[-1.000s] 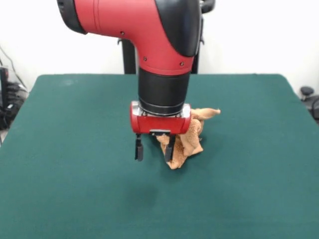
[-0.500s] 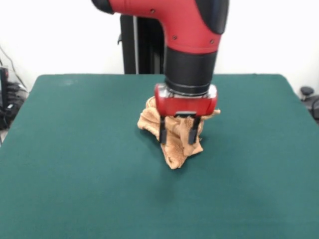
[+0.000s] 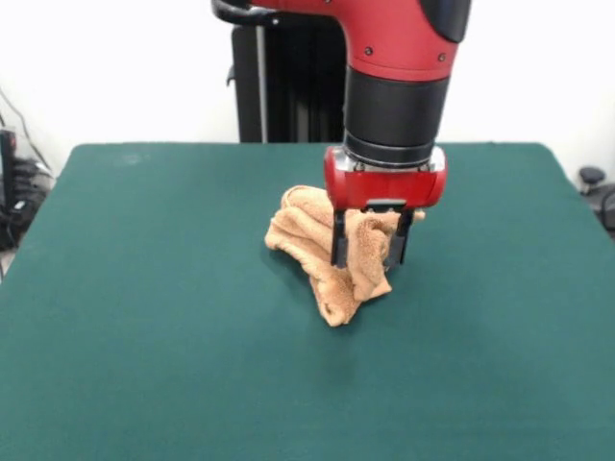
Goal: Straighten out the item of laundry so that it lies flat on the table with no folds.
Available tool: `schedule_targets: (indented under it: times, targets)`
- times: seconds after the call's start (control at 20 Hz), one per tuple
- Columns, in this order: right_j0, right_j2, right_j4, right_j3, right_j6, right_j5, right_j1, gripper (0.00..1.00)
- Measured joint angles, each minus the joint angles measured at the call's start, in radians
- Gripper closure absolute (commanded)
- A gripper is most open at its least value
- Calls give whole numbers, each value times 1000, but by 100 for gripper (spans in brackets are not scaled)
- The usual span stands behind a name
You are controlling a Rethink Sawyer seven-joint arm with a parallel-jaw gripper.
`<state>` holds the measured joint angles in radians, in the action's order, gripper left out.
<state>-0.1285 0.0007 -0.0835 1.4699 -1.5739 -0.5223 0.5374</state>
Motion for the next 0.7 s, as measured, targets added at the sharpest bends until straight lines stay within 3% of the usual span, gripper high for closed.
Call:
schedule_targets:
  times: [0.5, 0.7]
  targets:
    - [-37, 15, 7, 2, 0, 84, -24, 0]
    - [-41, 16, 7, 2, 0, 169, -76, 0]
